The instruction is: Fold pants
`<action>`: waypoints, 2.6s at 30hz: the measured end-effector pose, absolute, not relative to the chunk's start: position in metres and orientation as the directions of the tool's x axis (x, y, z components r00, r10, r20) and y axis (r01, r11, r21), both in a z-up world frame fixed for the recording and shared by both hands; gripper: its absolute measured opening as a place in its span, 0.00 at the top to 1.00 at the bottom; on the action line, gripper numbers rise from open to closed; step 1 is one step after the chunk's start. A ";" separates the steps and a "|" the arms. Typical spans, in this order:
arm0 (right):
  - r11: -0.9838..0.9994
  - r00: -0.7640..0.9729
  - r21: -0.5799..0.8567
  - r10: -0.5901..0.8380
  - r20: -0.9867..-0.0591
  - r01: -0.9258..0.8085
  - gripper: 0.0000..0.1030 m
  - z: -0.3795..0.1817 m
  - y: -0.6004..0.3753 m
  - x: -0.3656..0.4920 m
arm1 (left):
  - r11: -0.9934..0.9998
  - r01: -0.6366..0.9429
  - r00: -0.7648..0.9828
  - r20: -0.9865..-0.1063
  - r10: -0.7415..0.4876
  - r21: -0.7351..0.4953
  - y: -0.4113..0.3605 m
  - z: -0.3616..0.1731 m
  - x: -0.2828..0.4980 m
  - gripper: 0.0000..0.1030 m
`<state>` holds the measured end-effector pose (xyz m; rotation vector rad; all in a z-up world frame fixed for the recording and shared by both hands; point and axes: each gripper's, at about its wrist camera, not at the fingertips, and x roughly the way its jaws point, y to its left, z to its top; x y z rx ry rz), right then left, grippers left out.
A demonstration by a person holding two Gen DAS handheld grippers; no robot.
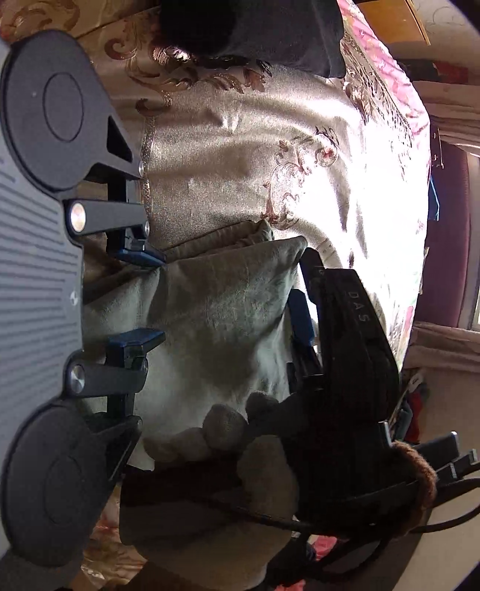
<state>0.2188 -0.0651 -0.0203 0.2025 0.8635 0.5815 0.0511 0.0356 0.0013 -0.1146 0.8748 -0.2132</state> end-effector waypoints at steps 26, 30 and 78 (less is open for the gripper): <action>0.912 0.632 0.300 0.411 -0.657 -0.281 0.57 -0.006 -0.135 0.058 | 0.974 0.137 0.626 -0.746 -0.227 -0.181 0.021 0.011 0.009 0.49; 0.918 0.641 0.328 0.391 -0.660 -0.222 0.57 -0.014 -0.146 0.047 | 0.976 0.158 0.625 -0.750 -0.216 -0.150 0.012 0.009 0.005 0.46; 0.936 0.669 0.292 0.346 -0.658 -0.197 0.52 -0.039 -0.158 0.038 | 0.993 0.115 0.625 -0.776 -0.085 -0.016 -0.005 -0.011 0.018 0.15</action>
